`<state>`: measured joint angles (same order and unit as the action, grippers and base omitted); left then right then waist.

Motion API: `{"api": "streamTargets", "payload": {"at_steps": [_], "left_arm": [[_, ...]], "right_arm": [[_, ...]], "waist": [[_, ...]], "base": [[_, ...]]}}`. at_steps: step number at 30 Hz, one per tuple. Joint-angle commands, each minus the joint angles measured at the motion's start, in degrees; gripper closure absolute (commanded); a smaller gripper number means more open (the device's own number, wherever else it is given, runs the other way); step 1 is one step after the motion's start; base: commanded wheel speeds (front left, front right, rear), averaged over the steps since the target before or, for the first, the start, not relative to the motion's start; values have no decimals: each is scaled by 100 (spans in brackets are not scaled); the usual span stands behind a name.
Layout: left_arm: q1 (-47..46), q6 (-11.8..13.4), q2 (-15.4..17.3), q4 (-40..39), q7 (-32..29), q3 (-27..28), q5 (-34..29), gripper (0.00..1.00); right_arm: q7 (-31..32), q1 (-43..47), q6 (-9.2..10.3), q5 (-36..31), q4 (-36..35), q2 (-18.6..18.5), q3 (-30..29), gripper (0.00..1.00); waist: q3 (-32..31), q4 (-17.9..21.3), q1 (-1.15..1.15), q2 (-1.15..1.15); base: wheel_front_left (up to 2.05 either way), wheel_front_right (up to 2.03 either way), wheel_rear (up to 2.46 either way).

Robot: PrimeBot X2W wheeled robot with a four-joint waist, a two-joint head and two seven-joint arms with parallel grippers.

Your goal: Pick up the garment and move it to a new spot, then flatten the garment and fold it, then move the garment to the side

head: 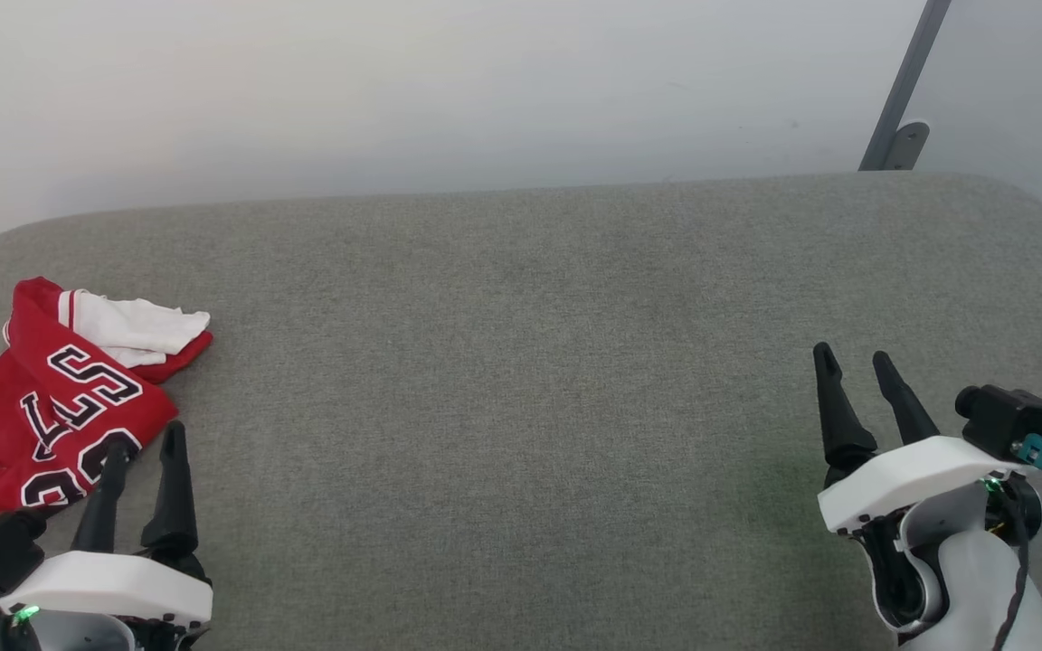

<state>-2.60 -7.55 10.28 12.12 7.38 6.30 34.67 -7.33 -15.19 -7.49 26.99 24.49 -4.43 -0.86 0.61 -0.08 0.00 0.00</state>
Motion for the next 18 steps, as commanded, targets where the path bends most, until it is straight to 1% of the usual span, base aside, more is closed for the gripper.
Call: {"api": "streamTargets", "payload": {"at_steps": [1, 4, 13, 18], "left_arm": [[-10, 6, 62, -56, 48, 7, -125, 0], [0, 6, 90, -13, 97, -81, -163, 0], [-21, 7, 345, 31, 231, -154, -386, 0], [-39, 8, 453, 28, 299, -298, -485, 0]], "right_arm": [[-59, -154, 0, -153, -11, -3, -24, 0], [-105, -171, 0, -394, 68, 23, -56, 0], [-239, -249, 0, -1048, 47, 105, -81, 0], [-314, -285, 0, -1311, 74, 134, -78, 0]], "waist": [[2, 2, 0, 0], [5, -1, 0, 0], [111, 28, 0, 0], [146, 32, 0, 0]], "base": [[0, 0, 0], [0, 0, 0], [0, 0, 0], [0, 0, 0]]}}
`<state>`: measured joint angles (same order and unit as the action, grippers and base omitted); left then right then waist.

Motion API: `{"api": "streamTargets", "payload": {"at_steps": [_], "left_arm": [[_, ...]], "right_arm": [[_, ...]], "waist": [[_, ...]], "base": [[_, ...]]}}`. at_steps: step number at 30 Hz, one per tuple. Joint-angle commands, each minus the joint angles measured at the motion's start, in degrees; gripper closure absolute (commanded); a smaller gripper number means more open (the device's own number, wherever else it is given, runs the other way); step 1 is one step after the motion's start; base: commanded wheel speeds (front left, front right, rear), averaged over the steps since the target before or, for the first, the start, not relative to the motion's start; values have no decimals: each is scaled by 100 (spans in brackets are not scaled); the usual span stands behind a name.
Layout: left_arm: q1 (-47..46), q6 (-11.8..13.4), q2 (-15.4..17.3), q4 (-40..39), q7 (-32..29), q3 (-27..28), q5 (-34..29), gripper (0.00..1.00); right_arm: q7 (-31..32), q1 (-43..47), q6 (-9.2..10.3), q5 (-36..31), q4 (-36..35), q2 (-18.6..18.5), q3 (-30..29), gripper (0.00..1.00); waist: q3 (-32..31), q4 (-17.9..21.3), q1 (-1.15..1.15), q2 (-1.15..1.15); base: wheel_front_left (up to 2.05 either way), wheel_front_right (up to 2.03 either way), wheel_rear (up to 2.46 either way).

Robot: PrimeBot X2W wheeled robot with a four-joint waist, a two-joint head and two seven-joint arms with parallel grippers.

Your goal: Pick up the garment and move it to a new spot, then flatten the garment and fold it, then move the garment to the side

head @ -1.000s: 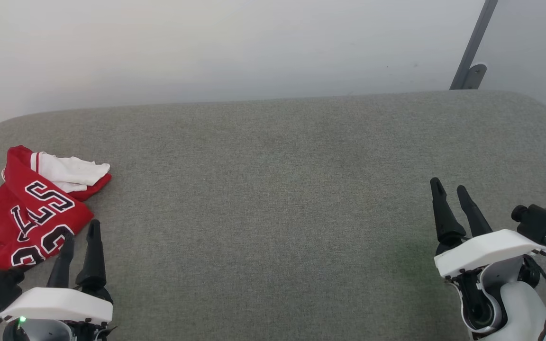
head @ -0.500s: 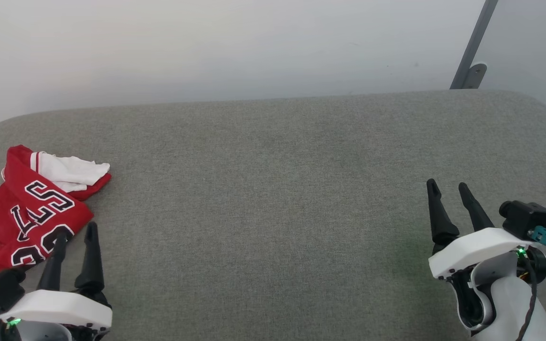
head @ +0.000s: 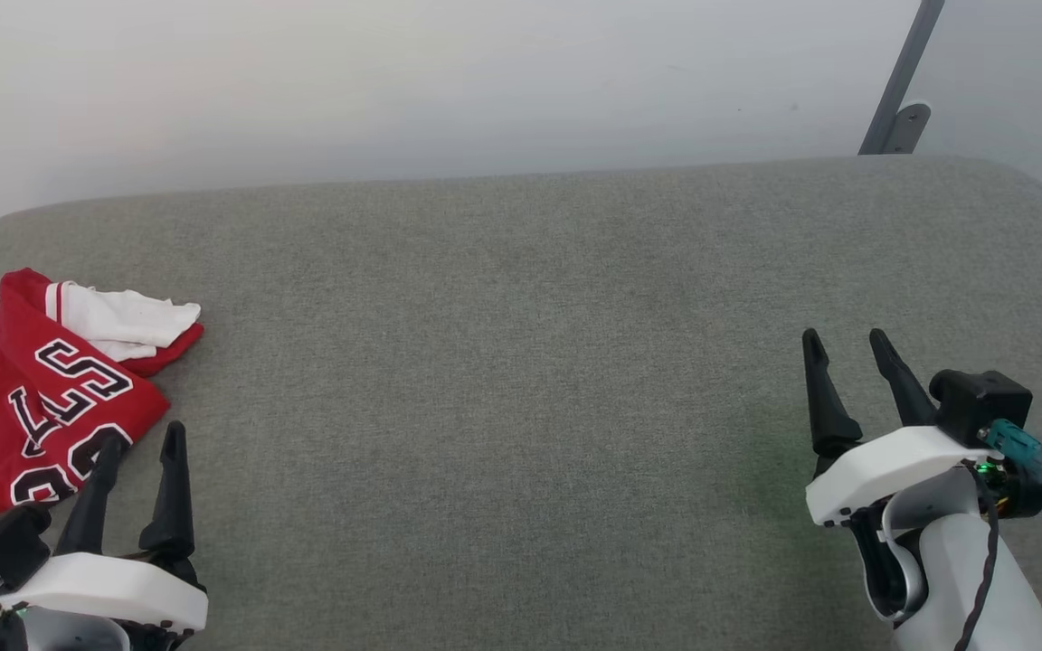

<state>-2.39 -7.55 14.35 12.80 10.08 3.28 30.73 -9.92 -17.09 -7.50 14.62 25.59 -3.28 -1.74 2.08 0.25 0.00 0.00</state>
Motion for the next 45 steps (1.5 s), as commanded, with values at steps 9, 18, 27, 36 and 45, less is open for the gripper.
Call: {"api": "streamTargets", "payload": {"at_steps": [9, 18, 27, 36, 45], "left_arm": [[-70, 9, 162, 10, 143, -85, -329, 0], [-100, 9, 264, 119, 257, -193, -564, 0], [-138, 10, 352, 199, 345, -200, -729, 0], [-249, 11, 415, 306, 441, -355, -914, 0], [-255, 12, 216, 534, 519, -160, -1270, 0]], "right_arm": [[-165, -107, 2, -357, -12, 34, -60, 0], [-277, -33, 2, -708, 2, 32, -134, 0], [-362, -100, 2, -1021, 22, 32, -224, 0], [-465, -162, 2, -1331, 30, 35, -320, 0], [-536, -122, 2, -1462, 72, 39, -275, 0]], "waist": [[44, -1, 0, 0], [61, -10, 0, 0], [130, 4, 0, 0], [196, -96, 0, 0], [127, -801, 0, 0]], "base": [[0, 0, 0], [0, 0, 0], [0, 0, 0], [0, 0, 0], [0, 0, 0]]}}
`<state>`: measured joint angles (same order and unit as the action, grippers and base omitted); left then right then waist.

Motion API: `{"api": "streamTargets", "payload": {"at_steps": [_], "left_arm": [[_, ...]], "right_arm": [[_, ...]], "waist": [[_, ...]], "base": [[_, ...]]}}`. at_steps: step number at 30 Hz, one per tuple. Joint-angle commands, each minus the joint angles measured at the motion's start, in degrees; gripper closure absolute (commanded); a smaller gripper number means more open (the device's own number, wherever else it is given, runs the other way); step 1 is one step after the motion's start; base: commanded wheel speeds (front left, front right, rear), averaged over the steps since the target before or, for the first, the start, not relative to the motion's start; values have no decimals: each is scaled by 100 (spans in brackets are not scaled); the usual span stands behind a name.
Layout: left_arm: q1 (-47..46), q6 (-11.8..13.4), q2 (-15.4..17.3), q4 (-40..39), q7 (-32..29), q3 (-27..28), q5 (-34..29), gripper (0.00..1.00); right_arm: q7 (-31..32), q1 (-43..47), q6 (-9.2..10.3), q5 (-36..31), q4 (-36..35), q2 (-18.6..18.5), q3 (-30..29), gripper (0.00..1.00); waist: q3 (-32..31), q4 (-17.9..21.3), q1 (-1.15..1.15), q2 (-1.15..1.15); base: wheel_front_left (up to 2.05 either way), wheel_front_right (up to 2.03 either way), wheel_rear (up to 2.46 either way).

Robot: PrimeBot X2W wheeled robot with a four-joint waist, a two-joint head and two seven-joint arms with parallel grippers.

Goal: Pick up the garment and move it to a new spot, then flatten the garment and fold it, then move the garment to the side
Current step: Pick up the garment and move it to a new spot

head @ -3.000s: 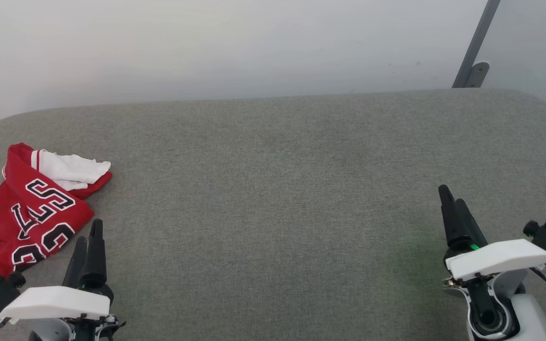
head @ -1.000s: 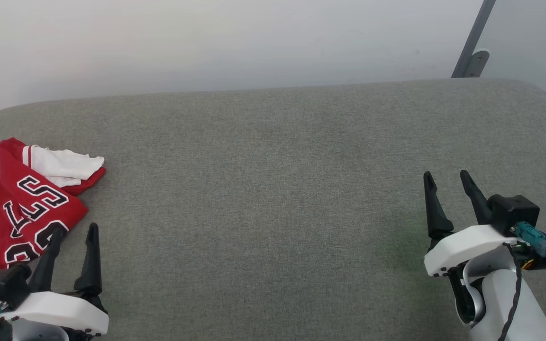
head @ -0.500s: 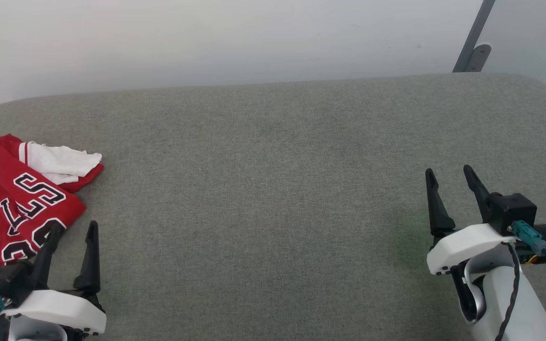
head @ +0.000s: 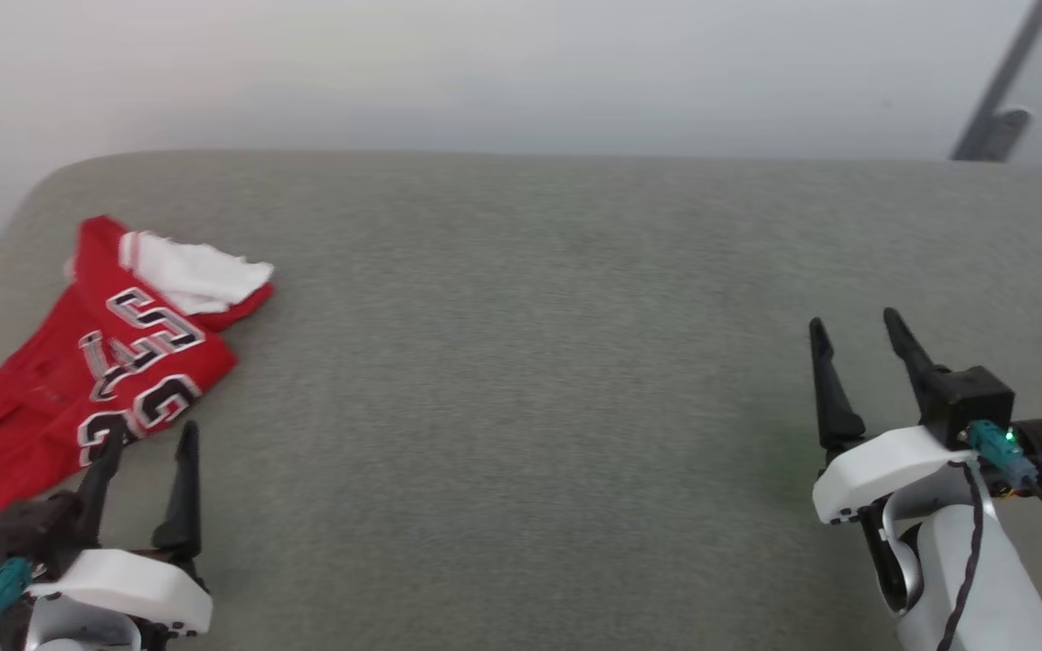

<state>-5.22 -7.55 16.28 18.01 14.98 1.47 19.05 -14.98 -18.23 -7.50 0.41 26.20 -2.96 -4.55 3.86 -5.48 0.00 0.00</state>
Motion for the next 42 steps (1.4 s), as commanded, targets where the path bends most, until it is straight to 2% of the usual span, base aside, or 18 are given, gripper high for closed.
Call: {"api": "streamTargets", "payload": {"at_steps": [1, 9, 17, 28, 34, 39, 42], "left_arm": [[56, 13, -4, 52, 28, 104, -157, 0], [208, 13, -418, 296, 21, 590, -260, 0], [465, 12, -761, 247, 21, 799, -504, 0], [948, 12, -1138, -332, 21, 1448, -476, 0], [922, 12, -1184, -366, 21, 1321, -439, 0], [375, 12, -706, -153, 22, 446, -516, 0], [-211, 13, -250, -6, 21, -54, -400, 0]], "right_arm": [[-30, 2, 2, -3, 42, 6, 55, 0], [-30, 132, 2, 326, 222, 5, 504, 0], [-30, 258, 3, 680, 440, 4, 1036, 0], [-29, -409, 3, 1185, 825, -2, 2165, 0], [-30, -552, 3, 1248, 897, -3, 2142, 0], [-29, -344, 3, 1019, 769, 1, 1670, 0], [-30, -397, 2, 891, 661, 0, 1609, 0]], "waist": [[-73, -335, 0, 0], [-265, -1307, 0, 0], [-452, -2215, 0, 0], [-204, -2425, 0, 0], [-109, -2402, 0, 0], [17, -2312, 0, 0], [263, -1989, 0, 0]], "base": [[0, 0, 0], [0, 0, 0], [0, 0, 0], [0, 0, 0], [0, 0, 0], [0, 0, 0], [0, 0, 0]]}}
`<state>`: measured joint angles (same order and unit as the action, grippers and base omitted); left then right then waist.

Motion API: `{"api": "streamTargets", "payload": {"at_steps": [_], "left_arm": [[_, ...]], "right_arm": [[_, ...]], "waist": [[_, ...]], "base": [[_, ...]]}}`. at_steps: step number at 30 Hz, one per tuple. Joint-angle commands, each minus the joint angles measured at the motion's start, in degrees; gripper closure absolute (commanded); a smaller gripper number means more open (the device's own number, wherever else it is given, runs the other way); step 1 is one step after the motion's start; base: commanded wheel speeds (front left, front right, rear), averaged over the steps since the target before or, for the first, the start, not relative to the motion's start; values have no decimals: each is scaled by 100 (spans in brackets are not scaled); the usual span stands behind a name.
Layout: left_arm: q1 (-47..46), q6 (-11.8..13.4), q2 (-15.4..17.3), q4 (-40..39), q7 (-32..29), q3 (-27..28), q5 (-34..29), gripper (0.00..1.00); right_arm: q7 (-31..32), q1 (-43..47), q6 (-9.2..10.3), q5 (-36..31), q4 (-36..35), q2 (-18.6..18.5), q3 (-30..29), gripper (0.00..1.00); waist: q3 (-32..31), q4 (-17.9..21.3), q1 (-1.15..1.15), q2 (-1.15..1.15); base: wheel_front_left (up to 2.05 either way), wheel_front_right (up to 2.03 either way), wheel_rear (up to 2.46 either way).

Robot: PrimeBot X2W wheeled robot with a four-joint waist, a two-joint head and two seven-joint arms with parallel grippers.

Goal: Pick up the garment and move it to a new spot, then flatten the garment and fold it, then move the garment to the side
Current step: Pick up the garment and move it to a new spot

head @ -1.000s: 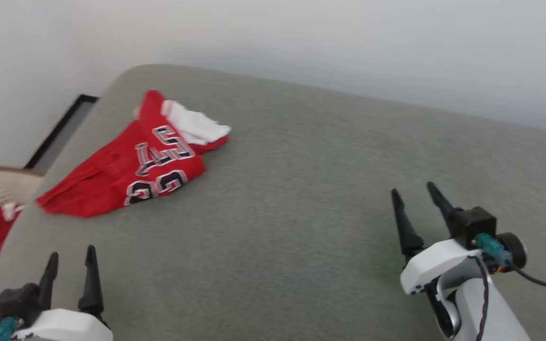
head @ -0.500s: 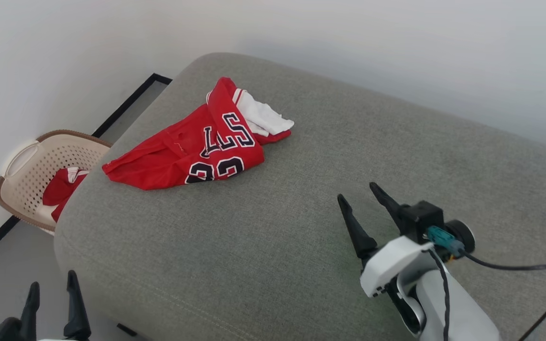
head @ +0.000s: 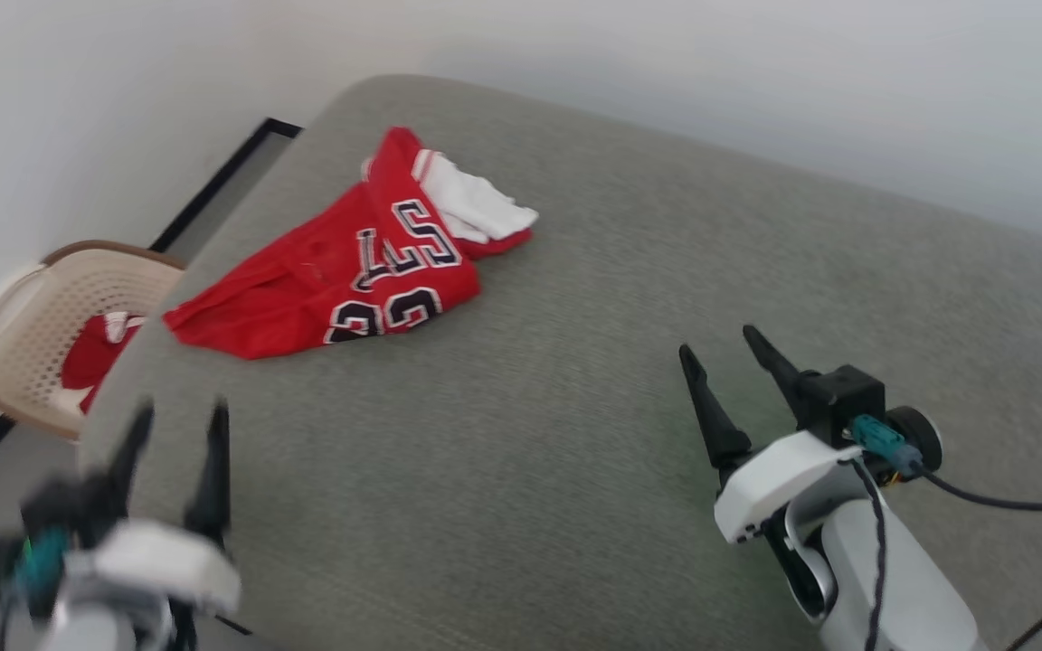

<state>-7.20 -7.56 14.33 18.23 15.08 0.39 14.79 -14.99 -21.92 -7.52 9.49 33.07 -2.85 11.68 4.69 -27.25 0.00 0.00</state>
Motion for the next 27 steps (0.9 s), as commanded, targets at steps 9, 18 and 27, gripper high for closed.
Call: {"api": "streamTargets", "payload": {"at_steps": [9, 18, 27], "left_arm": [[-2088, 14, 1393, 1243, -57, -1782, 1609, 0], [-3712, 14, 2654, 1883, -1593, -3560, 4254, 0], [-4220, 14, 3324, 2600, -3271, -4344, 5488, 0]], "right_arm": [[-29, -360, 4, -169, -314, -10, -125, 0], [-29, -589, 5, -184, -661, -5, -219, 0], [-29, -744, 4, -9, -920, -5, -102, 0]], "waist": [[1041, 1248, 0, 0], [1702, 2017, 0, 0], [2090, 2458, 0, 0]], "base": [[0, 0, 0], [0, 0, 0], [0, 0, 0]]}}
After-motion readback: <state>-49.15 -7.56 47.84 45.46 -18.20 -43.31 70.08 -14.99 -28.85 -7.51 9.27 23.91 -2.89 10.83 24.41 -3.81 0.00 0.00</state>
